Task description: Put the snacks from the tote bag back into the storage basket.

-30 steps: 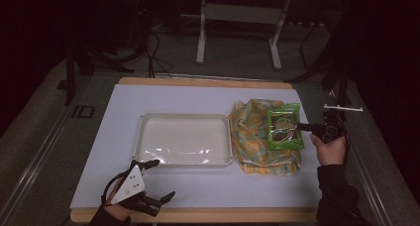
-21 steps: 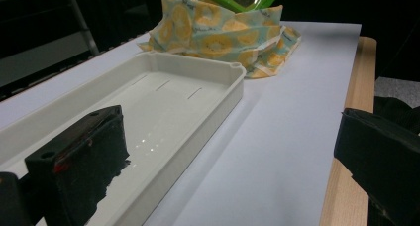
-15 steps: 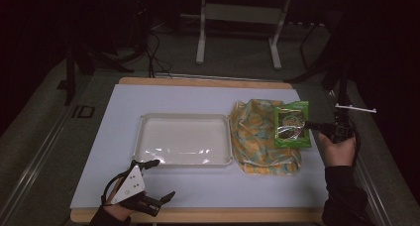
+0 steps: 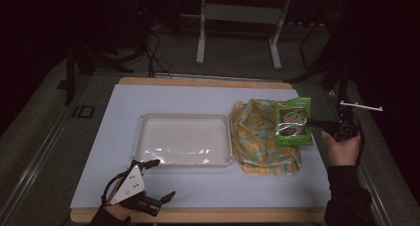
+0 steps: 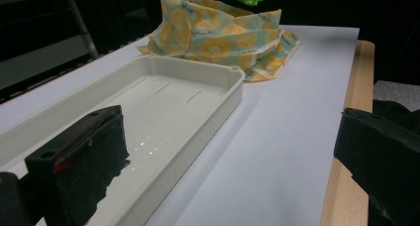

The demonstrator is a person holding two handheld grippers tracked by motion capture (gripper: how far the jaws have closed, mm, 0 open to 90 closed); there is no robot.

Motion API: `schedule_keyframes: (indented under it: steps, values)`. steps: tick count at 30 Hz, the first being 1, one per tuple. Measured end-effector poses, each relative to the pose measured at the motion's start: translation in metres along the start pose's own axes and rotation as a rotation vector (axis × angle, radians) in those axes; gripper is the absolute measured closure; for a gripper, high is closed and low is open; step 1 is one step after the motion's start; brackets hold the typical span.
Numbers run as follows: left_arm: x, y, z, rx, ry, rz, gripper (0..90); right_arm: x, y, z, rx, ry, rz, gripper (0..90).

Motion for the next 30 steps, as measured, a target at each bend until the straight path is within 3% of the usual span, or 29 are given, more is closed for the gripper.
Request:
schedule_keyframes:
  steps: [18, 30]
  values:
    - [0.0, 0.0, 0.0, 0.001, 0.002, 0.005, 0.5, 0.023, -0.012, 0.042, 0.046, -0.058, -0.046, 89.1]
    - [0.0, 0.0, 0.001, 0.005, 0.002, 0.006, 0.5, 0.032, -0.007, 0.07, 0.078, -0.089, -0.051, 89.1]
Point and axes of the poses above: each handheld gripper's, and its own axes: y roughly forward along the jaws, x roughly out of its top, z roughly to its left, the point moved 10 cm from there along y, roughly forward along the jaws, and after that the axes turned 2 degrees about -x, right-handed, at the moved point
